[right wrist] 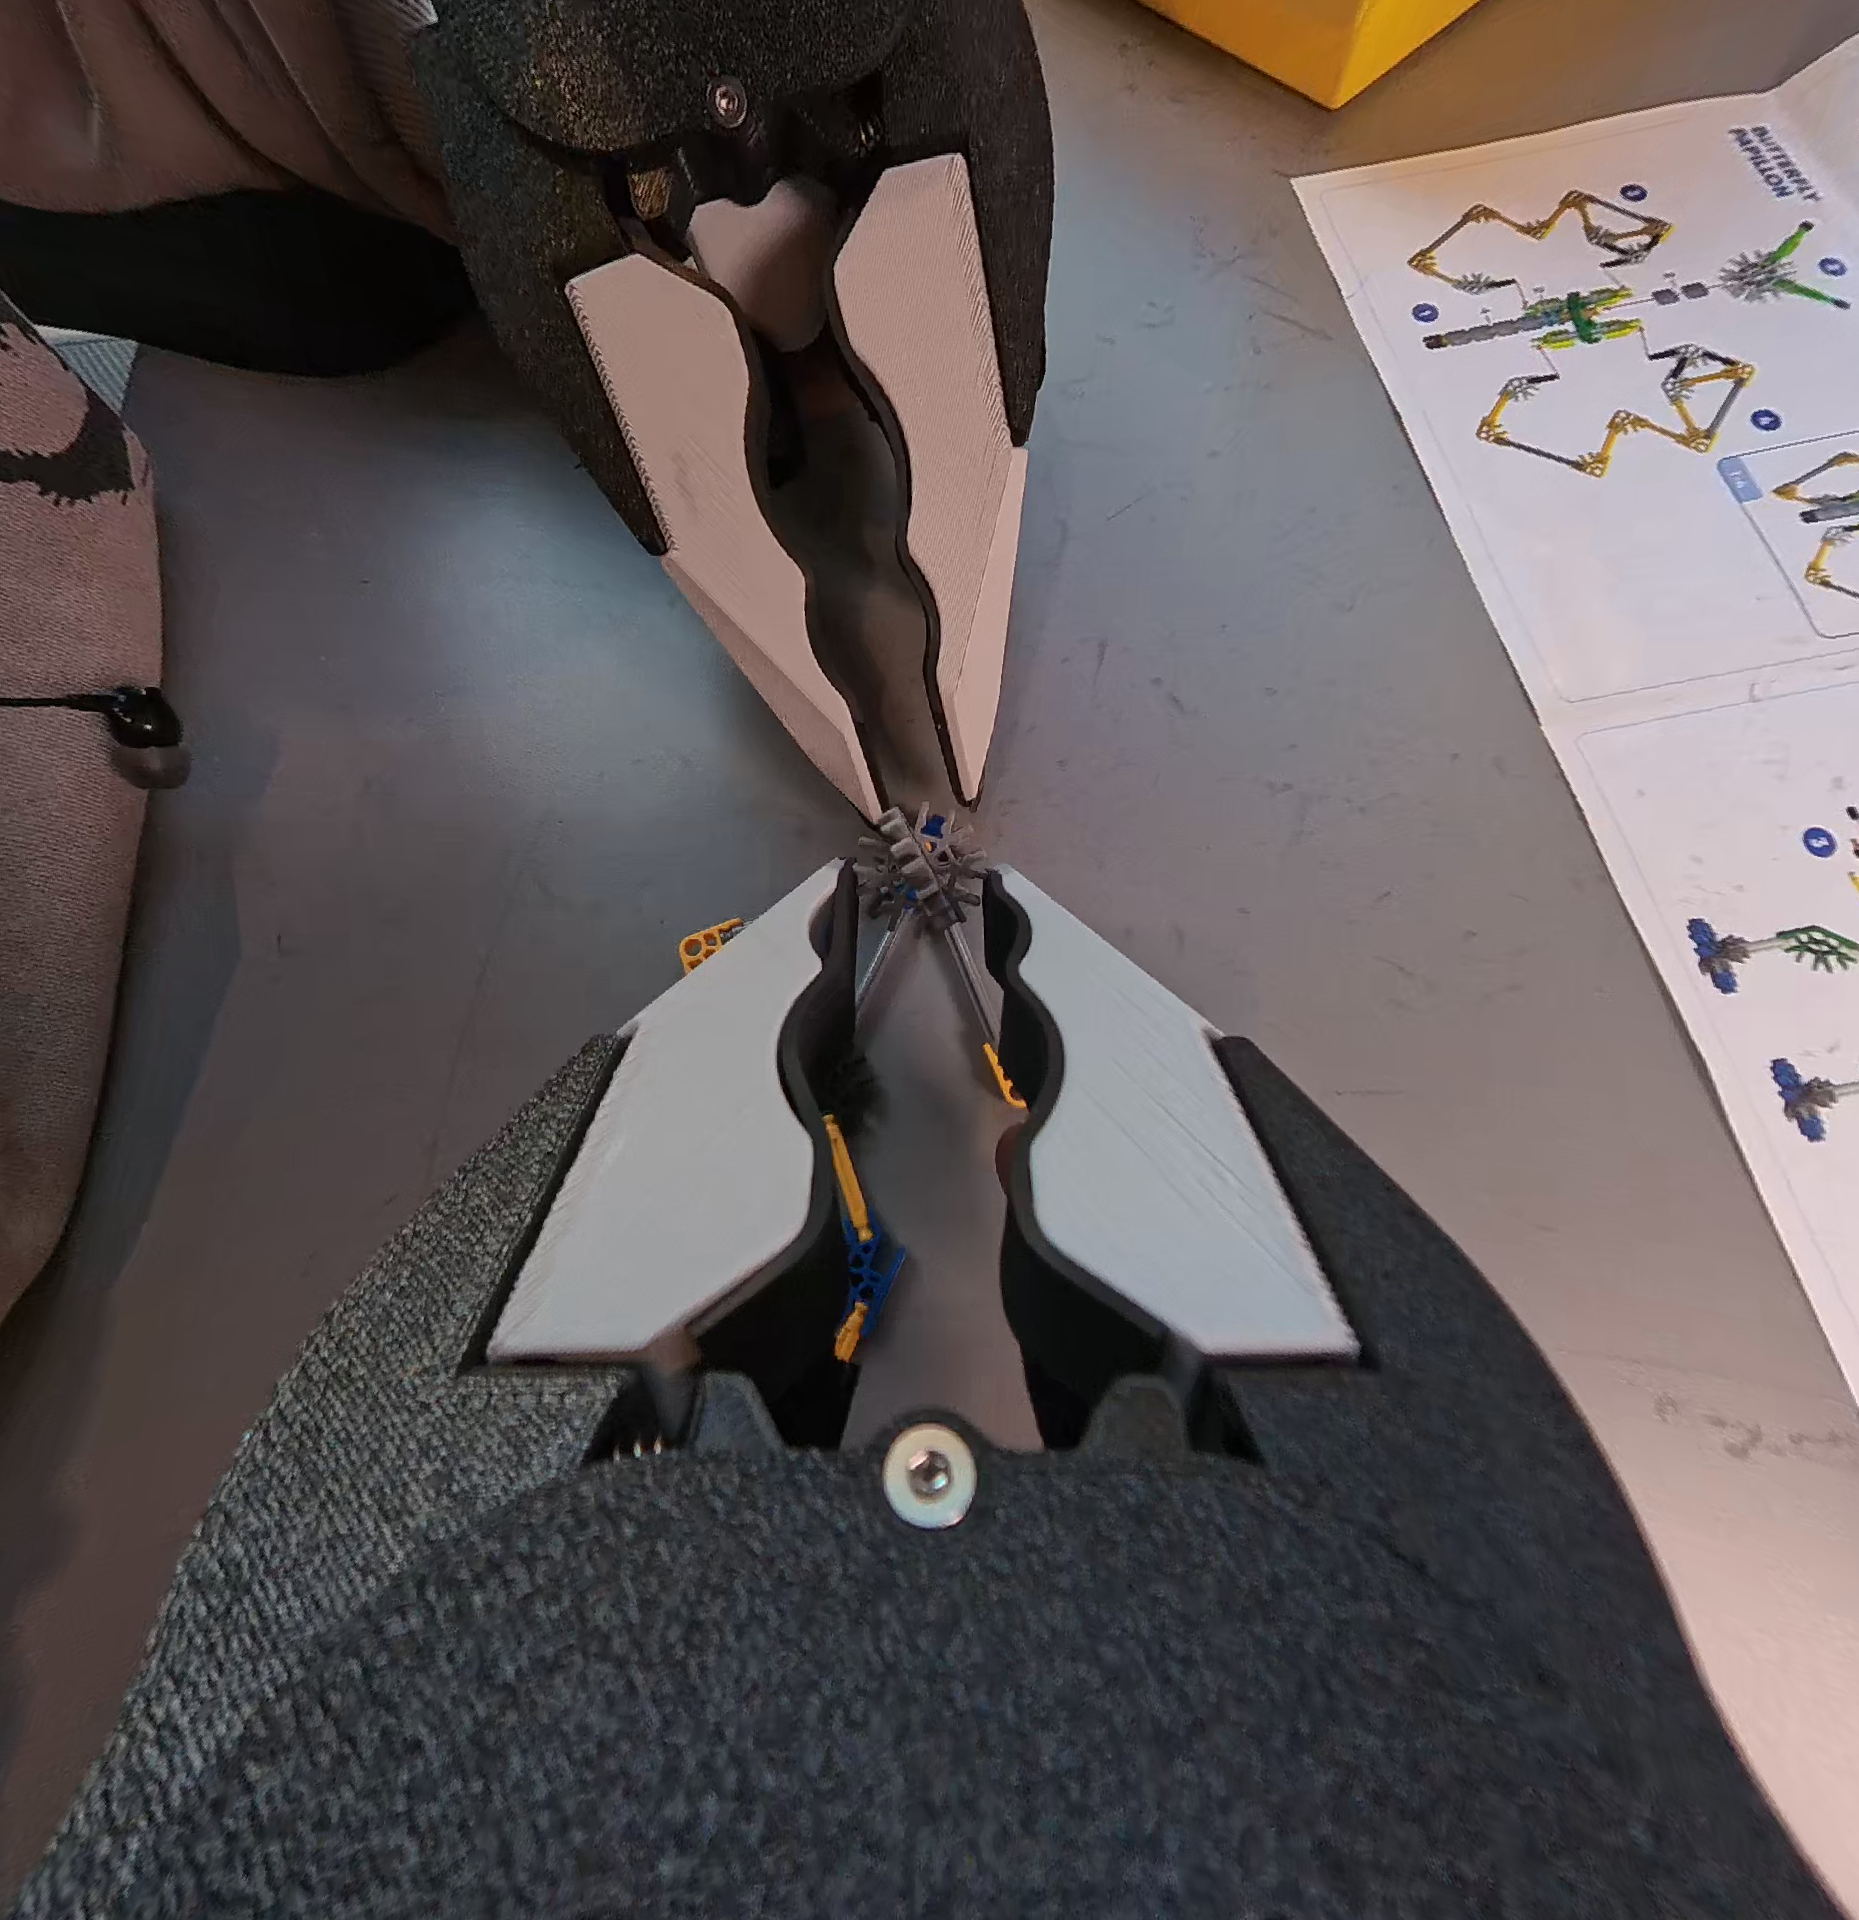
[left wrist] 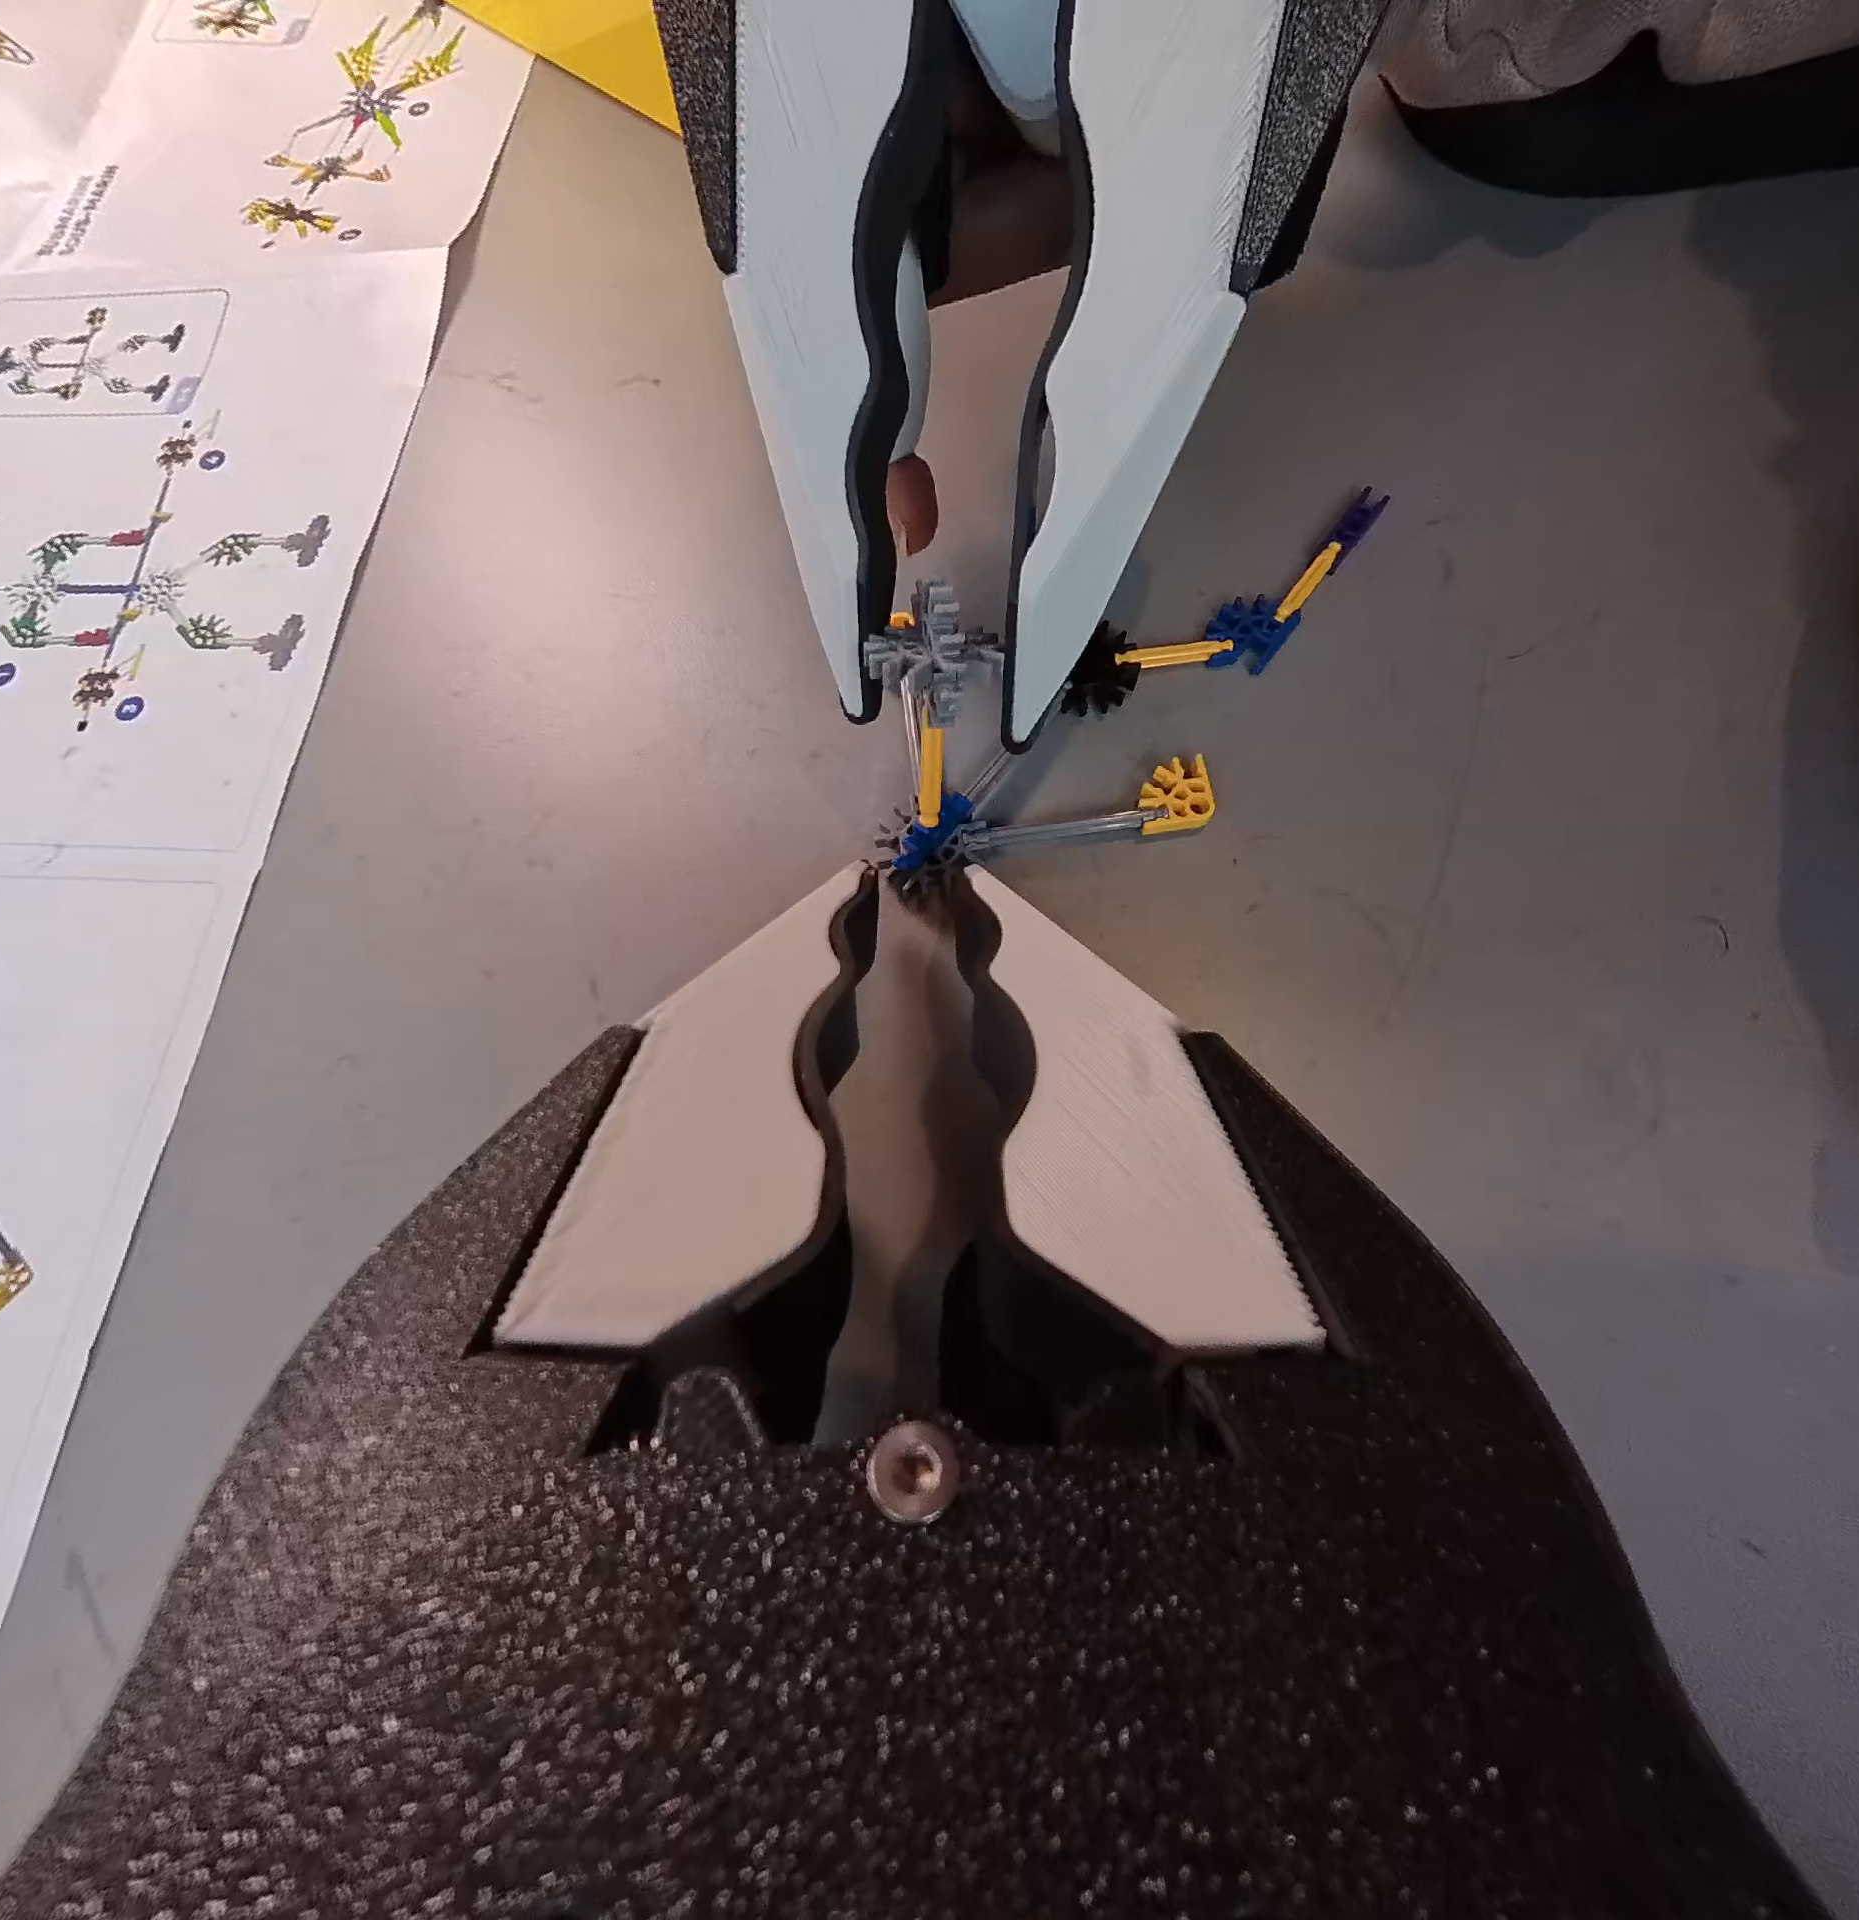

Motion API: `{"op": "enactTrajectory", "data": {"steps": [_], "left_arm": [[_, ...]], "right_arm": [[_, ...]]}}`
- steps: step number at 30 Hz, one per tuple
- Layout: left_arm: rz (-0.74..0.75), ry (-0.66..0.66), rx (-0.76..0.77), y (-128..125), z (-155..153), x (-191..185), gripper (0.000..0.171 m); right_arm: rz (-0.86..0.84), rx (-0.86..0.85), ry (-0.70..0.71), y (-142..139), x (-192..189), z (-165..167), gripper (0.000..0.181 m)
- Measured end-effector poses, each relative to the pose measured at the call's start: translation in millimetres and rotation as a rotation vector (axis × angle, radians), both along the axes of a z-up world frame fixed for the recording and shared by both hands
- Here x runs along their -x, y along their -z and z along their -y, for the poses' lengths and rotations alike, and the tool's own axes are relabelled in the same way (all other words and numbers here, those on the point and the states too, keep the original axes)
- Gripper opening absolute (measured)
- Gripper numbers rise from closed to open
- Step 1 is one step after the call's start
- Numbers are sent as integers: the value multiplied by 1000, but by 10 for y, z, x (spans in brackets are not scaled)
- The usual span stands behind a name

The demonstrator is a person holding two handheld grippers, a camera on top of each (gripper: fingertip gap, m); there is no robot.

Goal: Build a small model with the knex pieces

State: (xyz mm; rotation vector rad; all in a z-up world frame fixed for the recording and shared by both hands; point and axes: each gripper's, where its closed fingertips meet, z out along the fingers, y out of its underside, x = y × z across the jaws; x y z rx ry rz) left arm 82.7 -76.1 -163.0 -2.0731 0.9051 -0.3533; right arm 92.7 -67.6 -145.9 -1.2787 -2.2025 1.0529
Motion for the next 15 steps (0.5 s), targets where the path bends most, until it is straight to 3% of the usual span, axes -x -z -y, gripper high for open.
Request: {"op": "enactTrajectory", "data": {"steps": [8, 15], "left_arm": [[-5, -4, 9, 18, -6, -5, 14], [88, -5, -16, -136, -24, -42, 14]], "right_arm": [[0, 9, 4, -27, 20, -14, 22], [-23, 59, -11, -113, 45, 49, 22]]}}
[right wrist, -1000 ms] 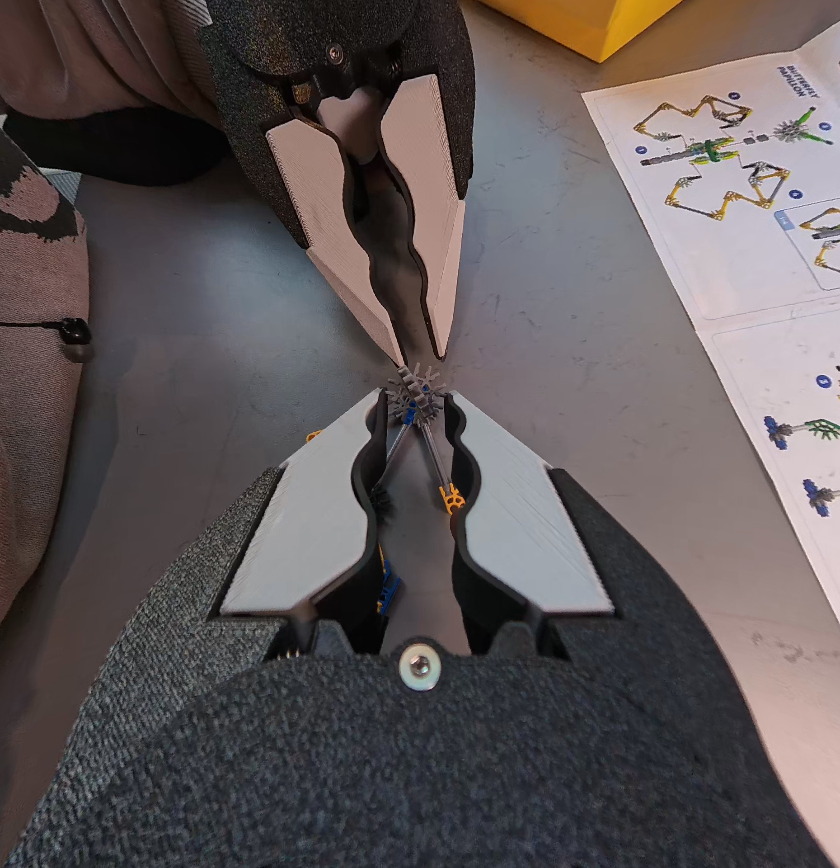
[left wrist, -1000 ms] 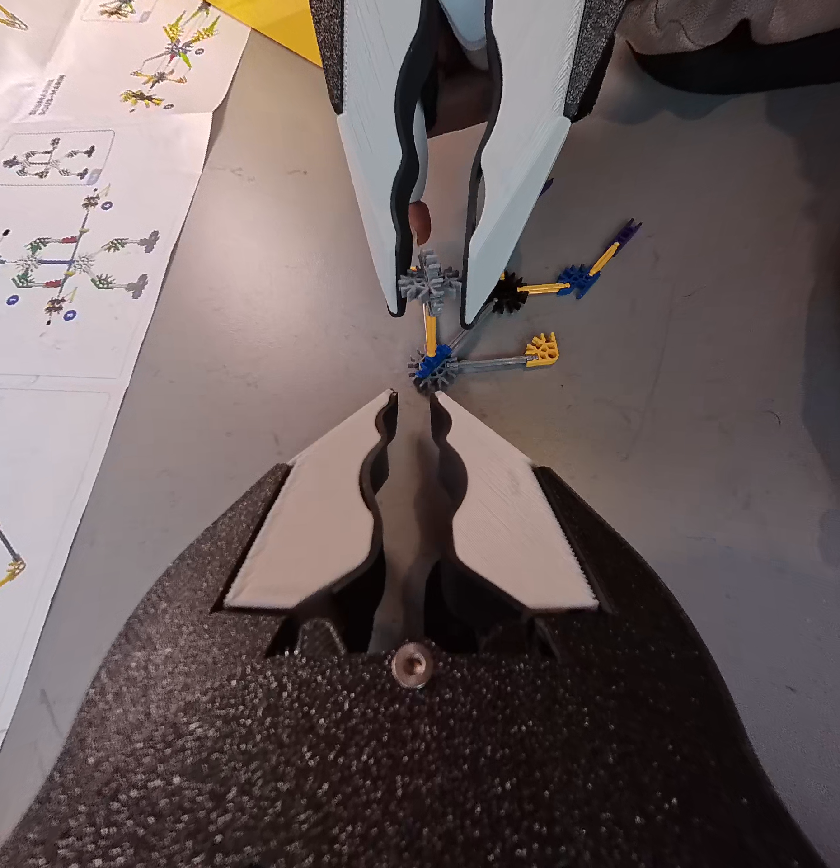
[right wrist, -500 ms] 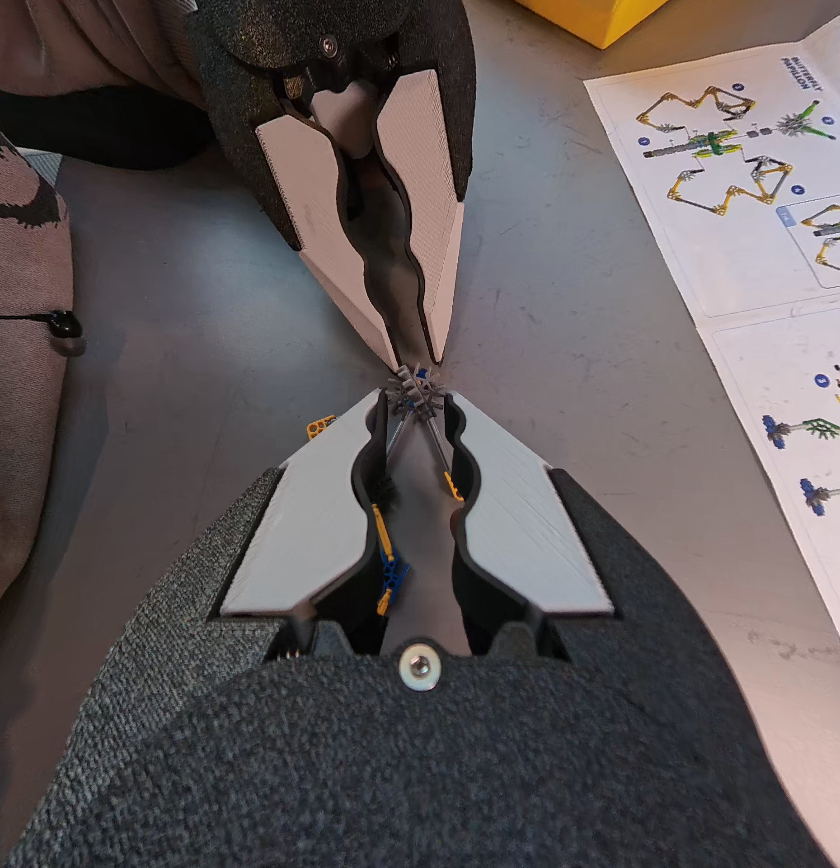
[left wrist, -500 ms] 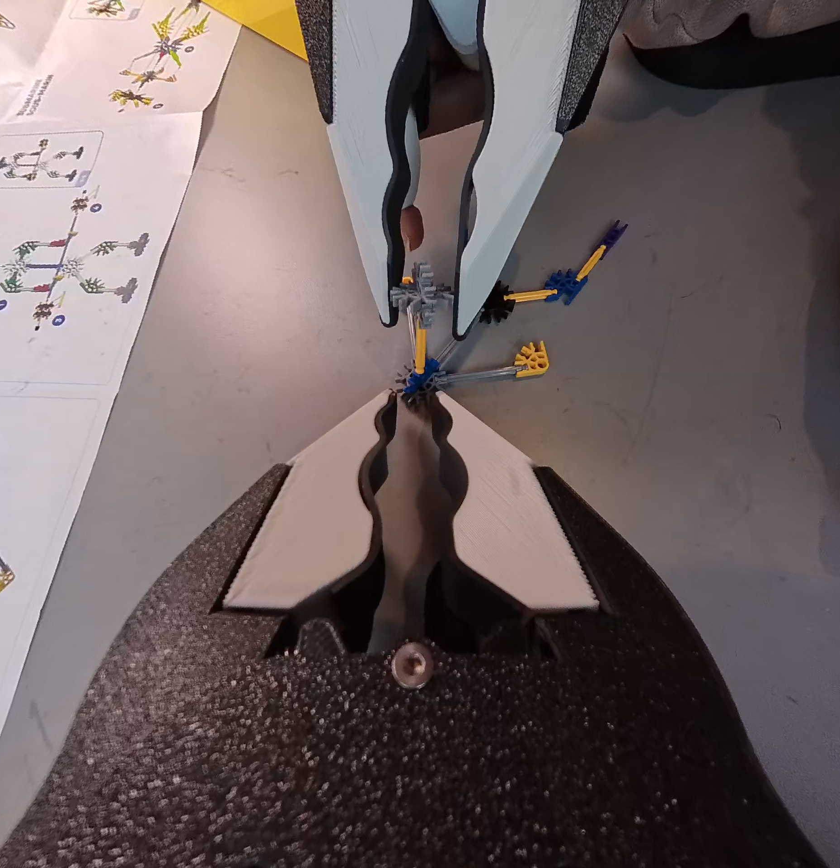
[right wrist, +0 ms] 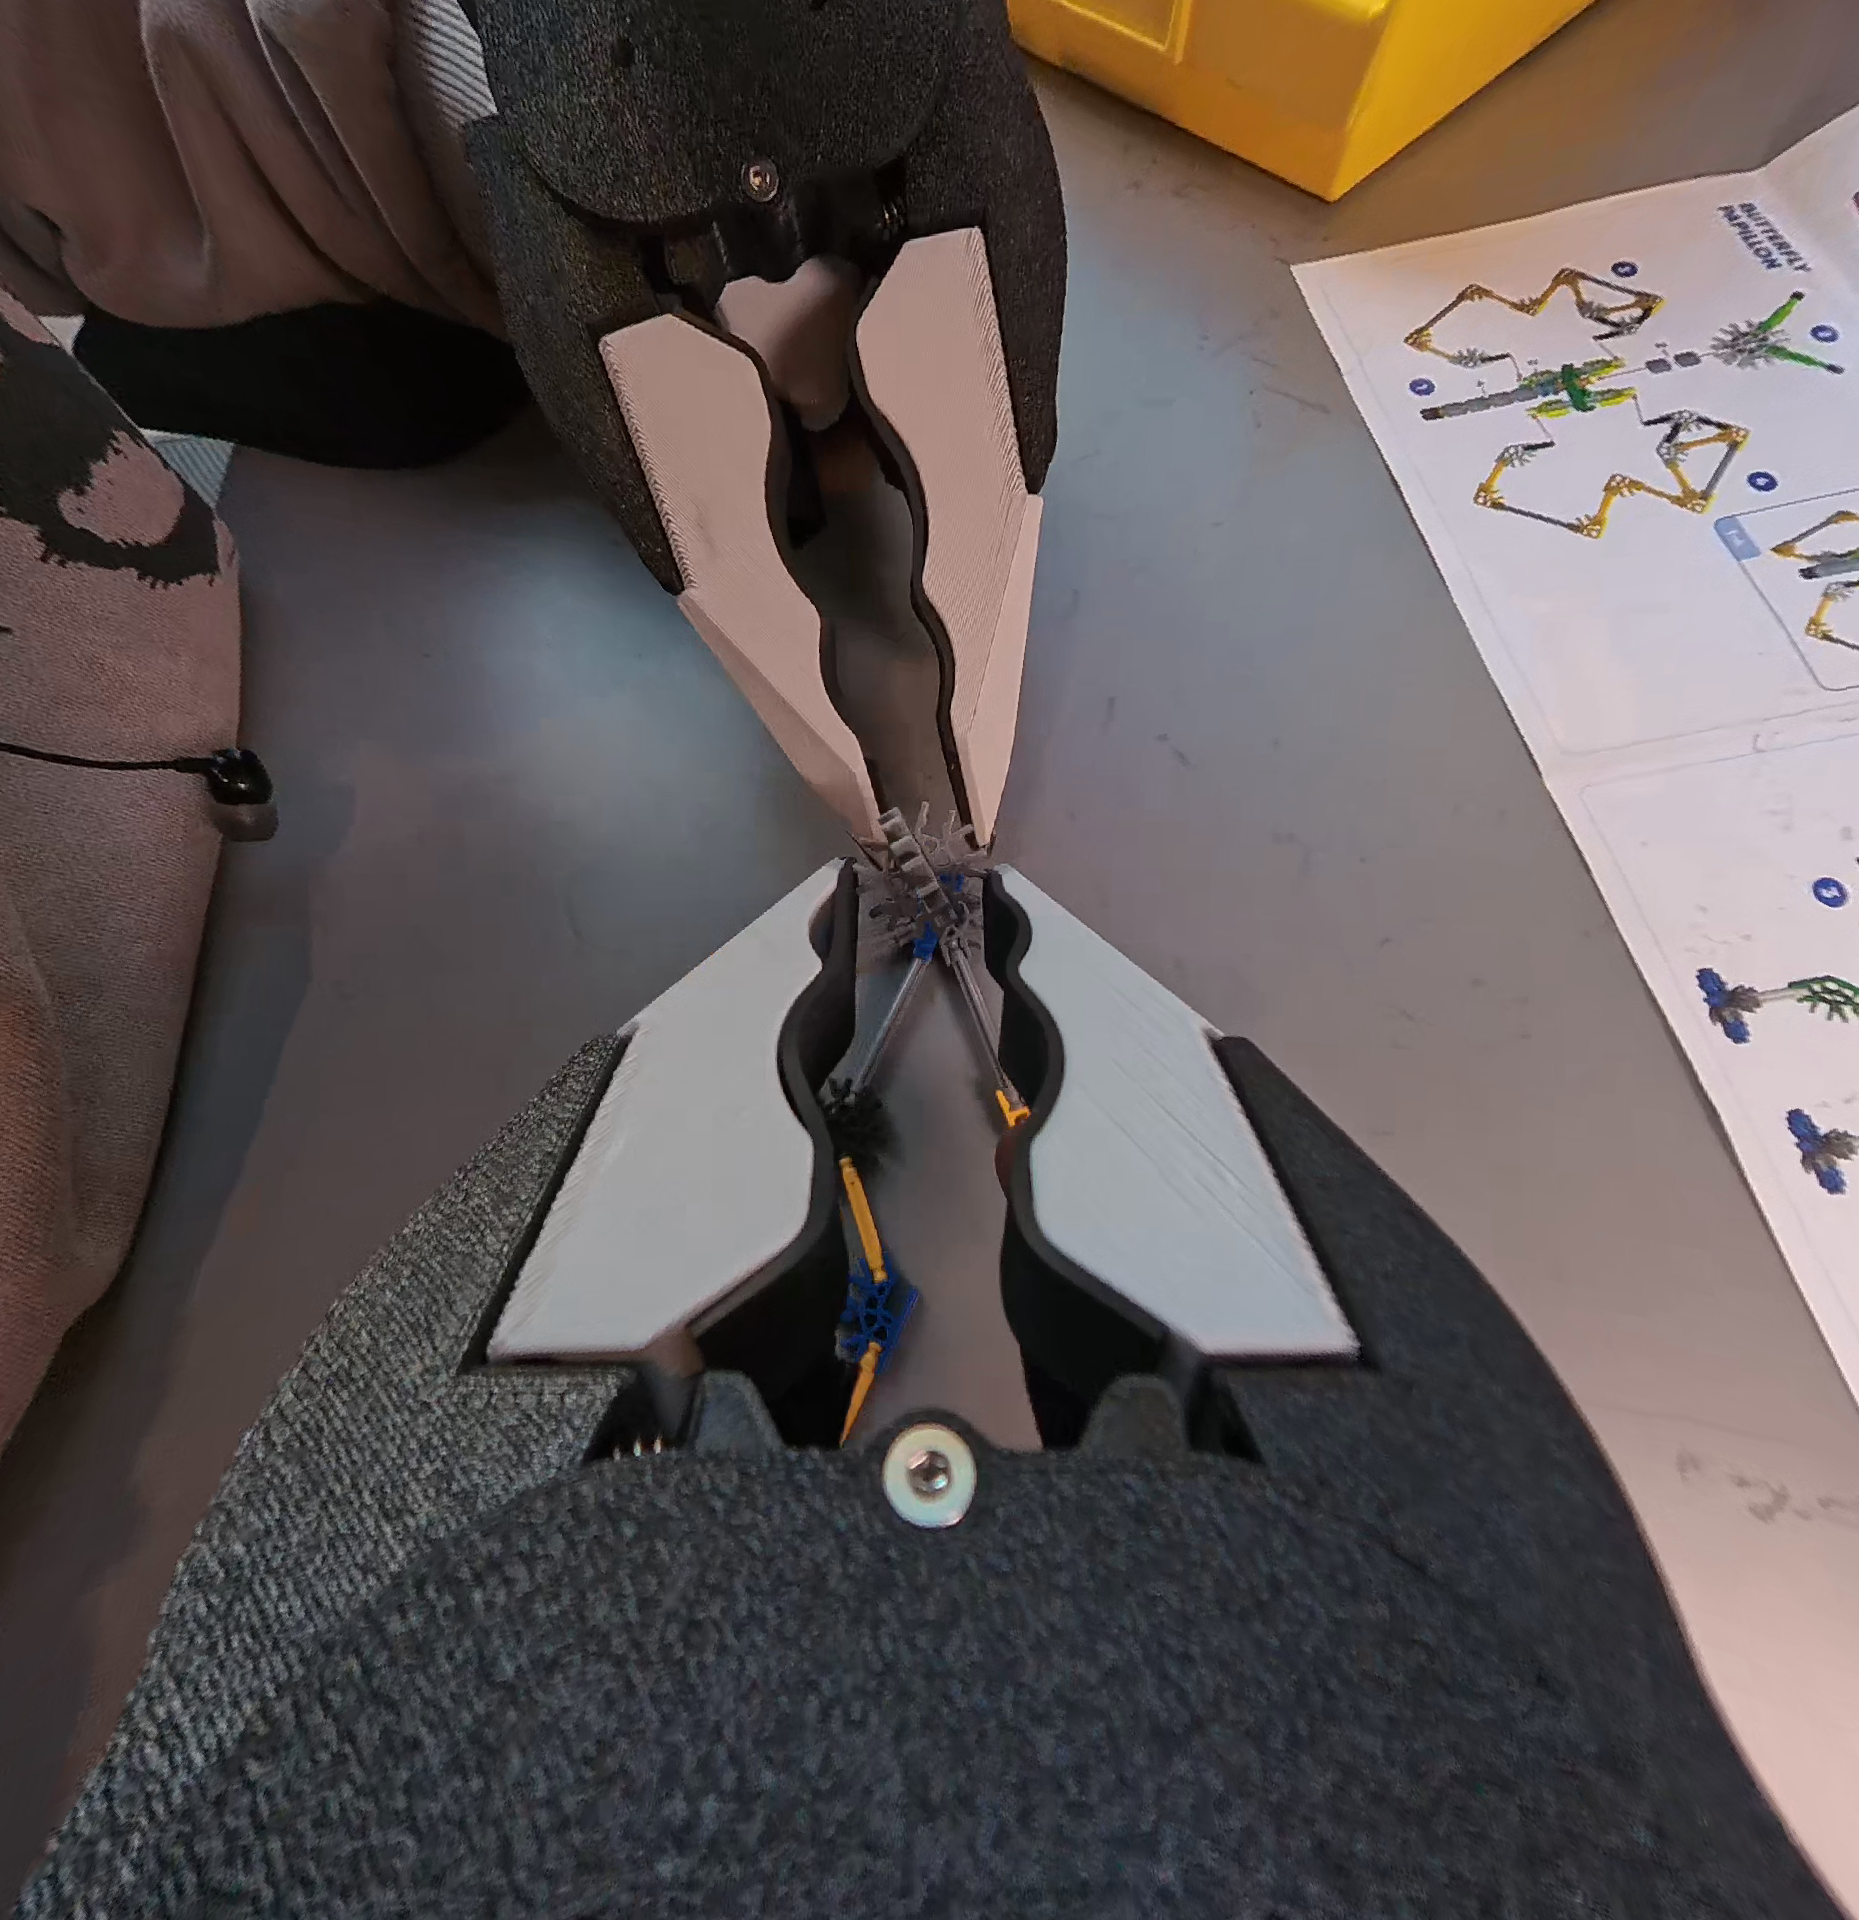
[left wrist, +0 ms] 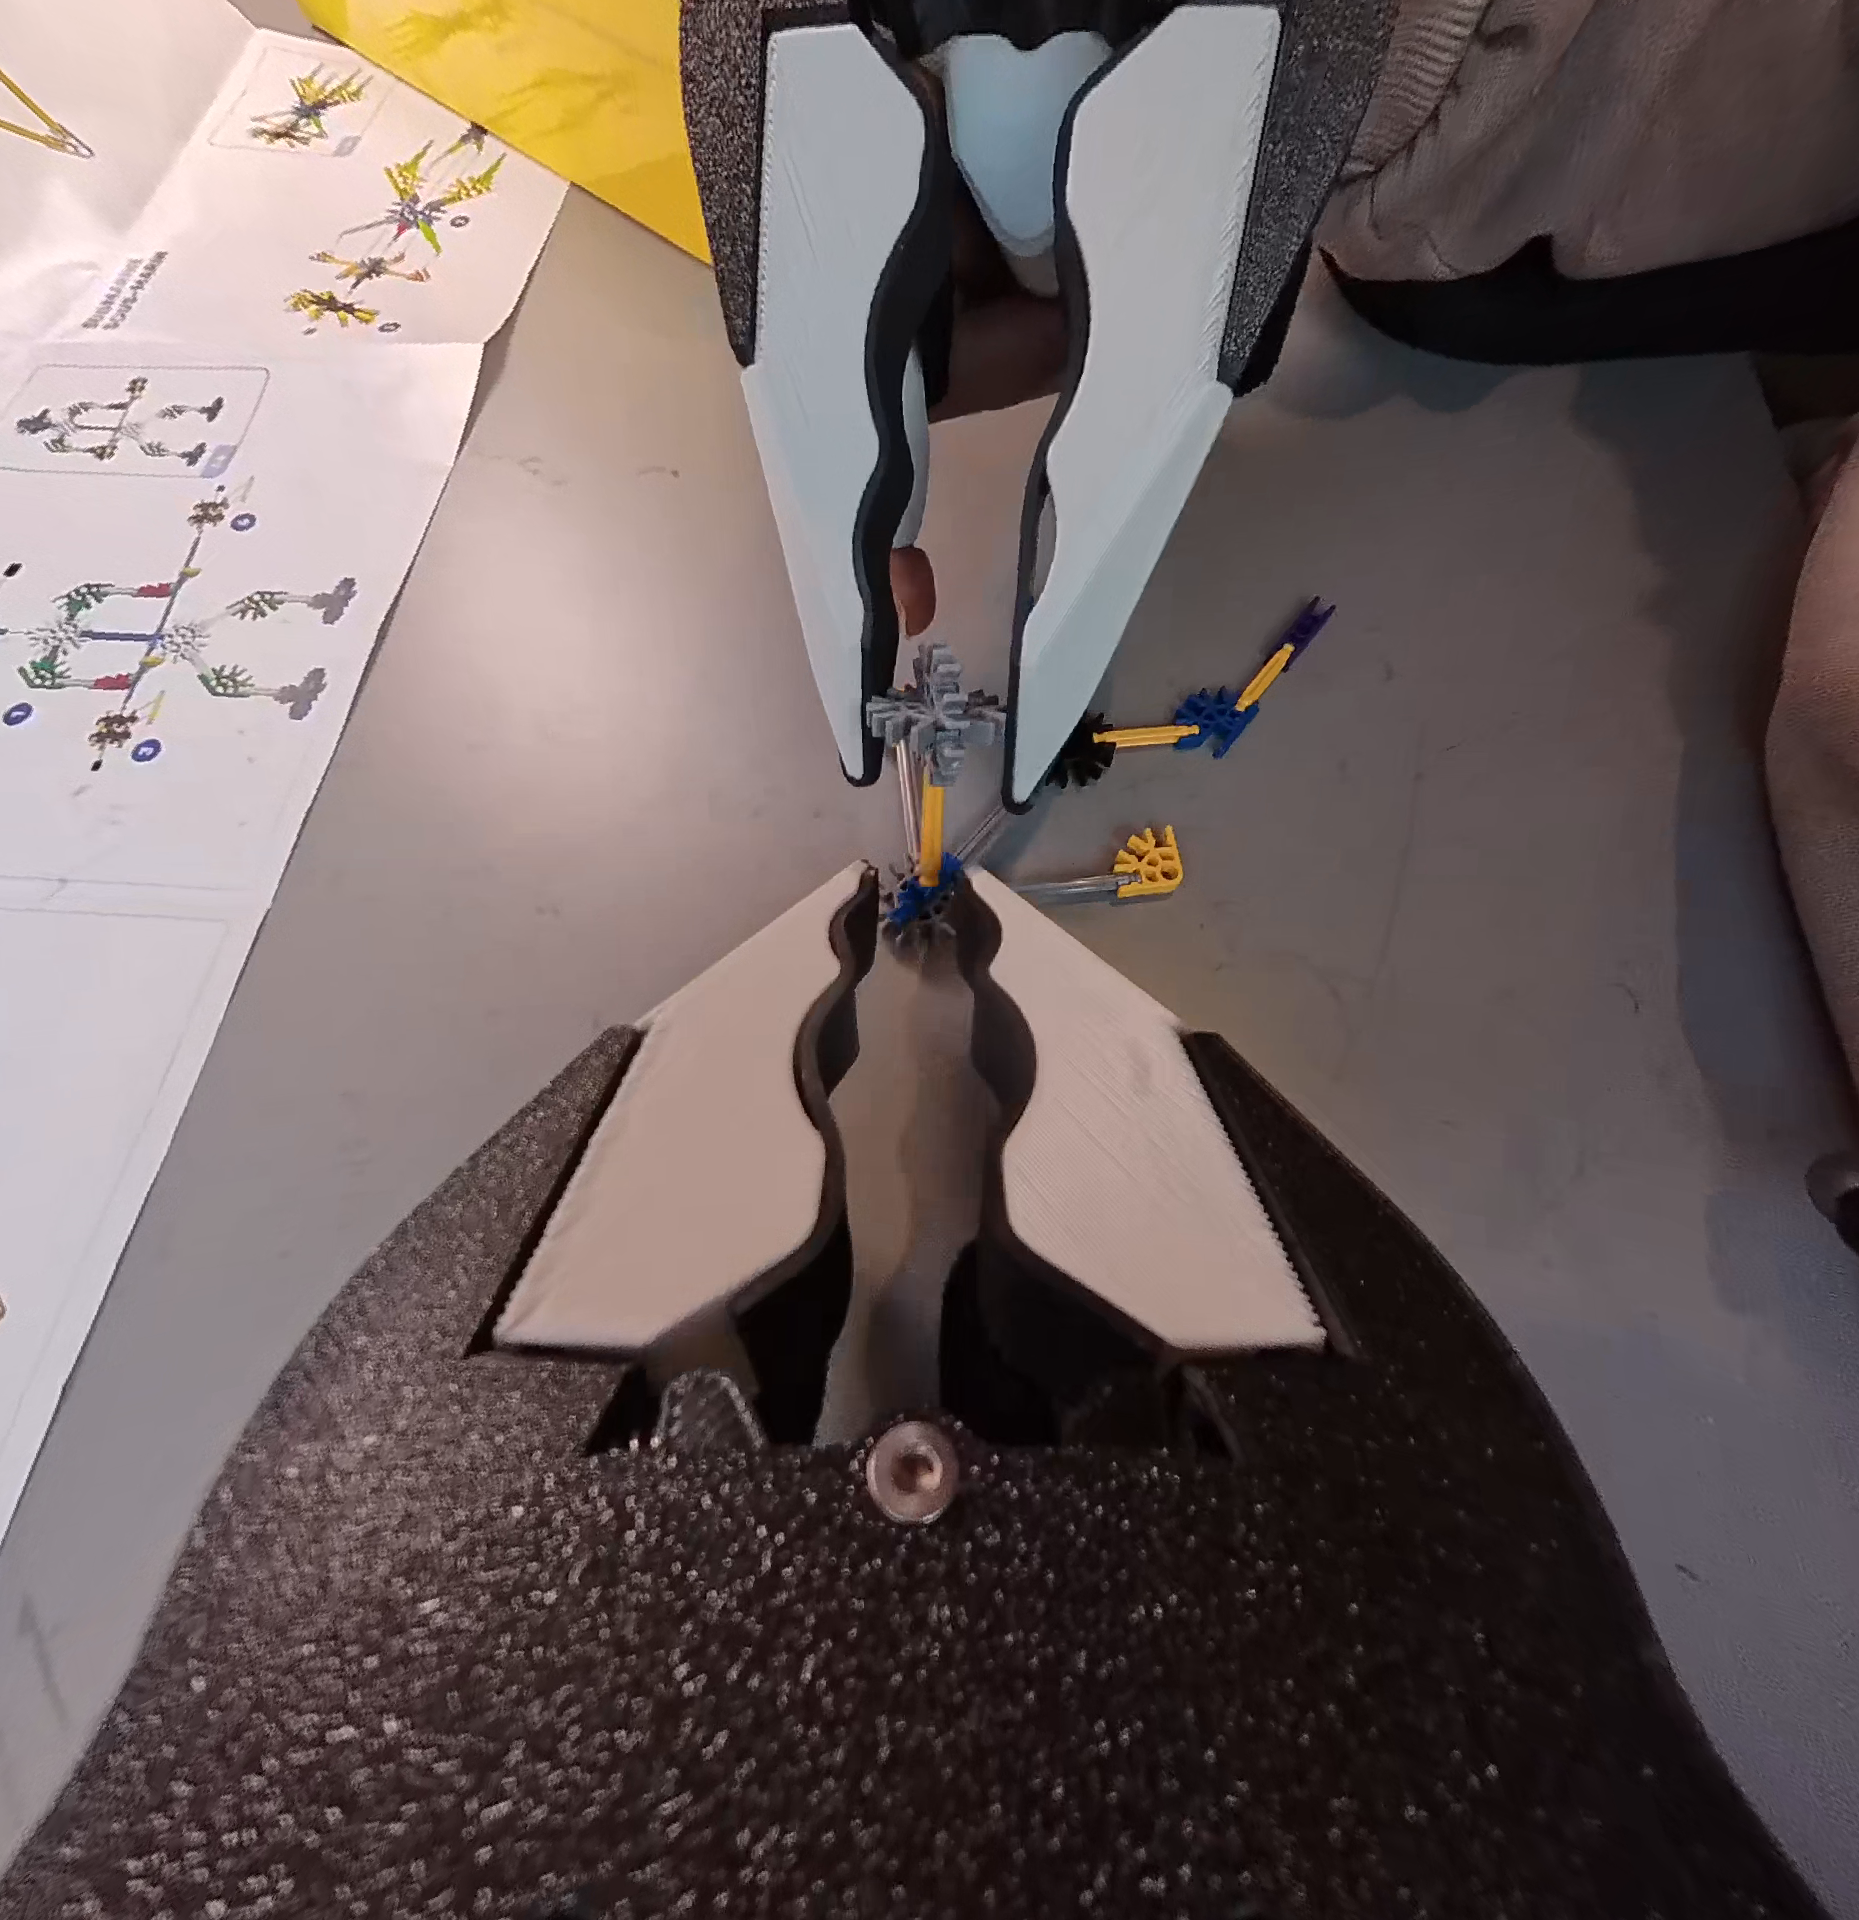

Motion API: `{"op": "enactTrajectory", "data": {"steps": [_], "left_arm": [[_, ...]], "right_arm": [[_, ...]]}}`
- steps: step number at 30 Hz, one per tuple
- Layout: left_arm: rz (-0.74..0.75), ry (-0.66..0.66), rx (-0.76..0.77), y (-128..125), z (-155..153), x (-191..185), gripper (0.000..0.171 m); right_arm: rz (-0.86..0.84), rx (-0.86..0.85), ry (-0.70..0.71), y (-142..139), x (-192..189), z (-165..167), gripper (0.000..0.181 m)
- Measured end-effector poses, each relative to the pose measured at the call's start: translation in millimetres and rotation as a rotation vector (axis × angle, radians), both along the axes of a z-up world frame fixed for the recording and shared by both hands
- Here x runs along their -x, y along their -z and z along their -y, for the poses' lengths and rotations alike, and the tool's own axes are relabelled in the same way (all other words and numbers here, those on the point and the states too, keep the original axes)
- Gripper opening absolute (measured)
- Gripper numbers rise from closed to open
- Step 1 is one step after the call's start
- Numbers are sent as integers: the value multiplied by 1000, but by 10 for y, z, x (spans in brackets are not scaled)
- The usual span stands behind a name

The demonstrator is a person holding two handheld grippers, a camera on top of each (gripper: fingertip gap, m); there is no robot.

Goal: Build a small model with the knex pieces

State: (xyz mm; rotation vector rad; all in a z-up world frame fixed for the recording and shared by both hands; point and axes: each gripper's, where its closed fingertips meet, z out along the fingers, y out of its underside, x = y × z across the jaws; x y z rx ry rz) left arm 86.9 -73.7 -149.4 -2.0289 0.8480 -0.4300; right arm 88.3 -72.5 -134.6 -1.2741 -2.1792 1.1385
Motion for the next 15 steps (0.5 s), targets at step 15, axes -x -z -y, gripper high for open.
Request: {"op": "enactTrajectory", "data": {"steps": [15], "left_arm": [[-54, -66, 33, 103, -39, 226, 5]], "right_arm": [[38, 23, 27, 31, 7, -131, 22]]}}
